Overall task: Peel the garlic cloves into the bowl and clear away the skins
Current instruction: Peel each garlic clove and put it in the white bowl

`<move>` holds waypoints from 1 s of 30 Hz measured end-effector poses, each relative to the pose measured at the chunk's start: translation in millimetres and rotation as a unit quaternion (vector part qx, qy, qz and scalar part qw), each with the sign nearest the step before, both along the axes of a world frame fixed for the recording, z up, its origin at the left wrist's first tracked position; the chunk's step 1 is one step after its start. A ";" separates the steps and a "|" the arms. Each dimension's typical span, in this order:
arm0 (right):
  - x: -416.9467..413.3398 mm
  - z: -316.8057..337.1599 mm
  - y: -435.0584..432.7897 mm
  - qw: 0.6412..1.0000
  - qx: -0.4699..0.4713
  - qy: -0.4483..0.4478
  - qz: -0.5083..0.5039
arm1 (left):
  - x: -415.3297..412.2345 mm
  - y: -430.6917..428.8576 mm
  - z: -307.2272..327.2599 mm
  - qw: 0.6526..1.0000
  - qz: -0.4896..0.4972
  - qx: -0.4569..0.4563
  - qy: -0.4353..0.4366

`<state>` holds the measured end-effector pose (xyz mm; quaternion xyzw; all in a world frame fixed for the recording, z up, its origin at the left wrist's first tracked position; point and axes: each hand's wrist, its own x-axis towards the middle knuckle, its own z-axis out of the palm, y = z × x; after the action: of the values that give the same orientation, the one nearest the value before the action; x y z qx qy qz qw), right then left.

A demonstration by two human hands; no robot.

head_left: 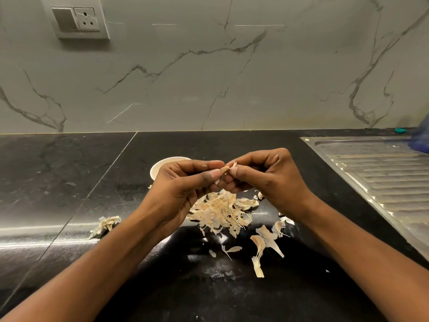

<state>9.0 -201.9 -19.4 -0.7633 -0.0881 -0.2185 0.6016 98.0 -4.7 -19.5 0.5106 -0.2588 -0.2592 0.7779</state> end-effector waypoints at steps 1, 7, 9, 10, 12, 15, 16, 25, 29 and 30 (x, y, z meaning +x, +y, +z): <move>-0.8 0.9 -0.5 1.000 0.009 0.010 0.005 | 0.3 0.3 0.1 1.000 0.005 0.001 -0.002; -1.3 2.4 -4.0 0.998 0.035 0.056 0.020 | 6.4 -0.1 -3.9 0.998 0.028 0.045 -0.036; -0.1 2.0 -4.3 0.997 0.031 0.062 0.021 | 7.8 0.3 -4.4 0.997 0.028 0.054 -0.043; 0.4 2.3 -4.7 0.997 0.028 0.064 0.021 | 8.2 0.7 -4.5 0.997 0.028 0.055 -0.045; 0.7 3.2 -5.5 0.997 0.023 0.069 0.025 | 8.1 0.4 -4.8 0.997 0.027 0.062 -0.047; 0.1 3.7 -6.5 0.996 0.024 0.076 0.027 | 8.0 -0.2 -5.1 0.996 0.018 0.068 -0.051; -0.2 3.8 -6.6 0.996 0.024 0.077 0.026 | 8.0 -0.3 -5.2 0.996 0.014 0.067 -0.050; 2.5 1.1 -5.2 0.997 -0.002 0.069 -0.029 | 6.4 -3.2 -13.3 0.961 0.104 0.107 -0.232; 3.1 0.2 -4.4 0.997 -0.033 0.058 -0.033 | 2.6 -3.3 -14.3 0.949 0.100 0.097 -0.284; 2.9 0.2 -3.9 0.997 -0.036 0.058 -0.028 | 1.8 -3.3 -14.3 0.946 0.098 0.098 -0.293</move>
<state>11.9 -205.8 -19.2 -0.7980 -0.0397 -0.1875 0.5714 99.9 -8.0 -33.8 0.6604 -0.3973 -0.0453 0.6356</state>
